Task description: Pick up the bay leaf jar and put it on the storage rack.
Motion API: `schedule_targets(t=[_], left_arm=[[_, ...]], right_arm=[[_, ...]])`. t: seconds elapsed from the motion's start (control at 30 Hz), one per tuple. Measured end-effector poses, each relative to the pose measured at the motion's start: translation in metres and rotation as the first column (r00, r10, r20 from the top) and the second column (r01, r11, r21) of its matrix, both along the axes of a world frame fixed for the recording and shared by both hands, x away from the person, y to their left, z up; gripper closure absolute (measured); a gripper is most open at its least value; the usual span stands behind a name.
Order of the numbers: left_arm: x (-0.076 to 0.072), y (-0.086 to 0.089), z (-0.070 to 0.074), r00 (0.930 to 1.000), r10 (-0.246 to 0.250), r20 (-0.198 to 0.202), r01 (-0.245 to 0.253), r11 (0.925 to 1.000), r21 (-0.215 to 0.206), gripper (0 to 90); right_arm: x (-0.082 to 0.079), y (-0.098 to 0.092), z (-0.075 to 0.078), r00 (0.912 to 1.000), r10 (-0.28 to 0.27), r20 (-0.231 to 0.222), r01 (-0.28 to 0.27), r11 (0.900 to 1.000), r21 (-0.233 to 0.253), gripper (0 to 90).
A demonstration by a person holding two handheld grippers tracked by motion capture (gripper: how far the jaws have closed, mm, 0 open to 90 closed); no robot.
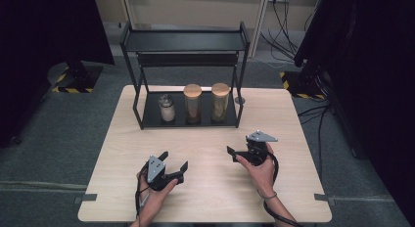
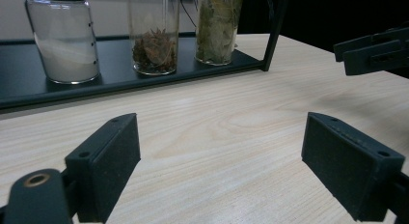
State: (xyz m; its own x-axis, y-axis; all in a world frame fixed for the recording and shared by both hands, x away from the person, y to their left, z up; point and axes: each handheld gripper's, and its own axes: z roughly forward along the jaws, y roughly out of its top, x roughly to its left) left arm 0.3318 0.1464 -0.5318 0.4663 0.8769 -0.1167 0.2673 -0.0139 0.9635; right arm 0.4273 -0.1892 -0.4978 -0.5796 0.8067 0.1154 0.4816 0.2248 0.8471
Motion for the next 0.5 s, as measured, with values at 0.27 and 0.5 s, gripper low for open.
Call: schedule_targets(t=[0.27, 0.5], left_arm=[[-0.0001, -0.0002, 0.0000, 1.0000, 0.000, 0.001, 0.000, 1.0000, 0.003, 13.0], [-0.0002, -0.0003, 0.0000, 1.0000, 0.000, 0.002, 0.000, 1.0000, 0.003, 13.0]], right_arm=[[-0.0041, -0.0044, -0.0019, 1.0000, -0.003, 0.000, 0.003, 1.000, 0.002, 3.7], [-0.0100, -0.0059, -0.0054, 0.9999, -0.006, 0.011, 0.006, 1.000, 0.007, 3.6]])
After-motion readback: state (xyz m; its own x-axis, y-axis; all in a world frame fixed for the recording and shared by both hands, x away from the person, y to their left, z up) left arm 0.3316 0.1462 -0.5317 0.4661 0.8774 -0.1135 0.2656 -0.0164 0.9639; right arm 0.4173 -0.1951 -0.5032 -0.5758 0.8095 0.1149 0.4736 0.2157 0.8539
